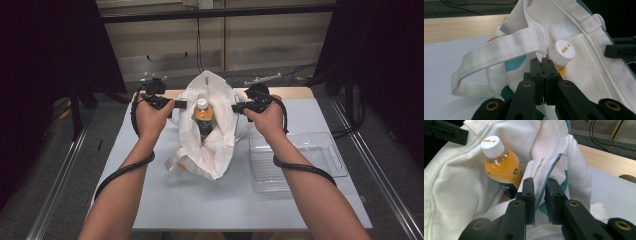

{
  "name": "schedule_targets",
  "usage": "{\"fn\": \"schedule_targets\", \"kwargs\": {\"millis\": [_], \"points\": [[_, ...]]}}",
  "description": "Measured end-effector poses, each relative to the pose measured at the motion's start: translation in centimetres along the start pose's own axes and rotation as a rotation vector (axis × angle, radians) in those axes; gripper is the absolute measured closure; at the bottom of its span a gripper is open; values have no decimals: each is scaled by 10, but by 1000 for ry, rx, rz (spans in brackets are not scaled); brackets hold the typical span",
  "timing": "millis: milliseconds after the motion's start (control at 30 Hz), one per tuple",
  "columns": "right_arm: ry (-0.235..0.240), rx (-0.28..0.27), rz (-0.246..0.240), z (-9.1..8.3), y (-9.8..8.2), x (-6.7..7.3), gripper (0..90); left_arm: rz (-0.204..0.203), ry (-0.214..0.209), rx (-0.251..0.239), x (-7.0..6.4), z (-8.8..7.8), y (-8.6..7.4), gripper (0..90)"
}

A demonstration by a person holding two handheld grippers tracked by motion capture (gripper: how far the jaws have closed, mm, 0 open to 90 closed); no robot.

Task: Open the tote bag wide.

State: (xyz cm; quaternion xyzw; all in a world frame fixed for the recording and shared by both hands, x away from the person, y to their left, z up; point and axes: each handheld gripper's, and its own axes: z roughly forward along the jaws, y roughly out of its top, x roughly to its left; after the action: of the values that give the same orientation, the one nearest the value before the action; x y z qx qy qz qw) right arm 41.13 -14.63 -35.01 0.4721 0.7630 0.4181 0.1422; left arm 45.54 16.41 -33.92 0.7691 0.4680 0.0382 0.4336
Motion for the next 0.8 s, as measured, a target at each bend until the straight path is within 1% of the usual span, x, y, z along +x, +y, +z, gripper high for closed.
{"fn": "schedule_targets", "kwargs": {"millis": [67, 100, 167, 200, 300, 333, 433, 467, 500, 533, 567, 633, 733, 800], "points": [[-1, -1, 4, 0, -1, -3, 804, 2, 10, 7, 2, -1, 0, 887], [-1, -5, 13, 1, -3, -5, 810, -7, 11, 0, 3, -1, 0, 887], [-2, -6, 18, 1, -4, -6, 813, -14, 29, 4, 6, -3, -1, 888], [-2, -6, 18, 1, -4, -6, 813, -11, 35, 7, 8, -3, -2, 888], [-7, -1, 21, 2, -5, -9, 815, -27, 40, 7, 14, -4, -5, 888], [-9, 0, 21, 3, -6, -10, 816, -35, 46, -3, 15, -4, -6, 888], [-11, -1, 27, 5, -9, -14, 815, -47, 47, -1, 22, -3, -9, 888], [-11, -1, 27, 5, -9, -14, 815, -47, 47, -1, 22, -3, -9, 888], [-11, -2, 28, 6, -11, -15, 819, -65, 54, -18, 21, -1, -10, 887], [-11, -2, 28, 6, -11, -15, 819, -41, 52, 4, 24, -2, -10, 887], [-13, 3, 35, 7, -13, -16, 822, -45, 54, -1, 24, -1, -10, 887], [-15, 7, 33, 8, -14, -18, 824, -44, 58, 8, 26, 0, -11, 887], [-18, 11, 33, 9, -16, -20, 827, -49, 61, 7, 27, 1, -13, 887], [-19, 12, 40, 9, -18, -21, 828, -47, 61, 14, 29, 1, -14, 887]]}}
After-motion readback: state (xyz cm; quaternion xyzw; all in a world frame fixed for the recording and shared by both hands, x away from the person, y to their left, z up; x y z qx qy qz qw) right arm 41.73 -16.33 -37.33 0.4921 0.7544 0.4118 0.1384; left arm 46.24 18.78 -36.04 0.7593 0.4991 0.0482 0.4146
